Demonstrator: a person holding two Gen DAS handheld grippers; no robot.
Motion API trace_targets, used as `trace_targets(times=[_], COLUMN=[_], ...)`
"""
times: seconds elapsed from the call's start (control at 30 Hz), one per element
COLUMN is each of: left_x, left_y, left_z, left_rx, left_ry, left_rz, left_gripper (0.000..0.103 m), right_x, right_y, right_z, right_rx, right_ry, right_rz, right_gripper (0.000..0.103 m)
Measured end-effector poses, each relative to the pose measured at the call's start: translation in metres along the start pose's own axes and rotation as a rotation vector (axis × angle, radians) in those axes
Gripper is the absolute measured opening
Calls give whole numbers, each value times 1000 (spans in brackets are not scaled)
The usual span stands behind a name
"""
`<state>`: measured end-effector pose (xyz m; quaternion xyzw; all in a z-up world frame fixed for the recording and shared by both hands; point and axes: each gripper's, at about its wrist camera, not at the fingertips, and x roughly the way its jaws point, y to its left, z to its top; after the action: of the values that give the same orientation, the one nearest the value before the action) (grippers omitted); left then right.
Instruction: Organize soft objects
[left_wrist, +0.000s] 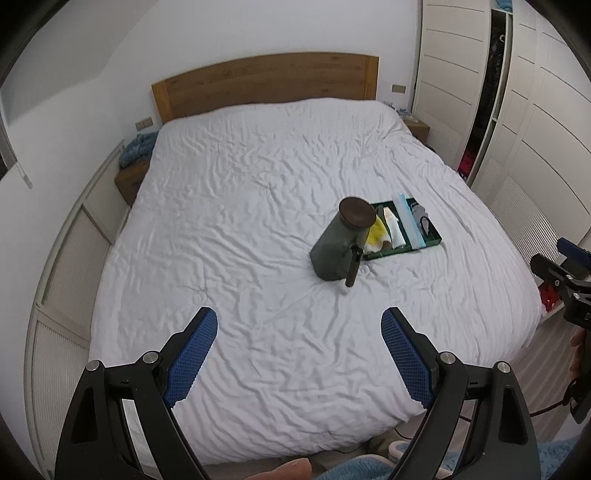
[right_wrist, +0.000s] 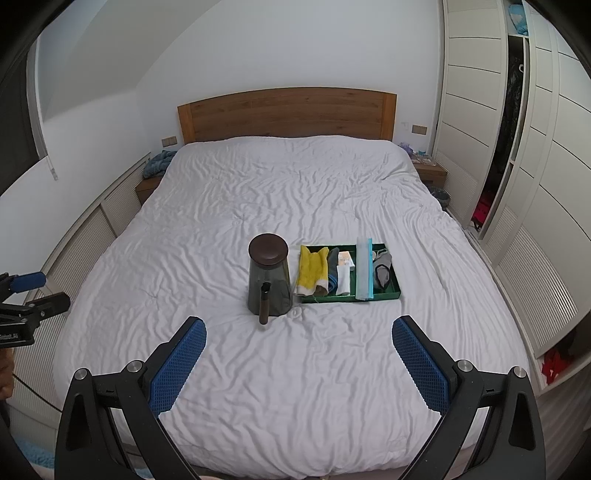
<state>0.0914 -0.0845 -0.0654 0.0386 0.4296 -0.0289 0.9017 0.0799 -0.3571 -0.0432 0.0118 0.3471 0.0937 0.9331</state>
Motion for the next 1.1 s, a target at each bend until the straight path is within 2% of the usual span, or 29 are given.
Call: trace_targets(times=[0.27, 0.53, 1.1], left_x=[-24, -37, -38], left_y=[2, 5, 2], left_z=[5, 7, 7], left_rx=[2, -2, 2], left_ry=[-140, -226, -237], left_rz=[4, 22, 40], left_gripper=[87, 87, 87], right_x=[0, 1, 2], right_y=[0, 0, 0], right_z=[0, 1, 3], right_rx=[0, -4, -7], right_ry=[0, -2, -2], right_rz=[-1, -2, -2], right_gripper=[103, 103, 103])
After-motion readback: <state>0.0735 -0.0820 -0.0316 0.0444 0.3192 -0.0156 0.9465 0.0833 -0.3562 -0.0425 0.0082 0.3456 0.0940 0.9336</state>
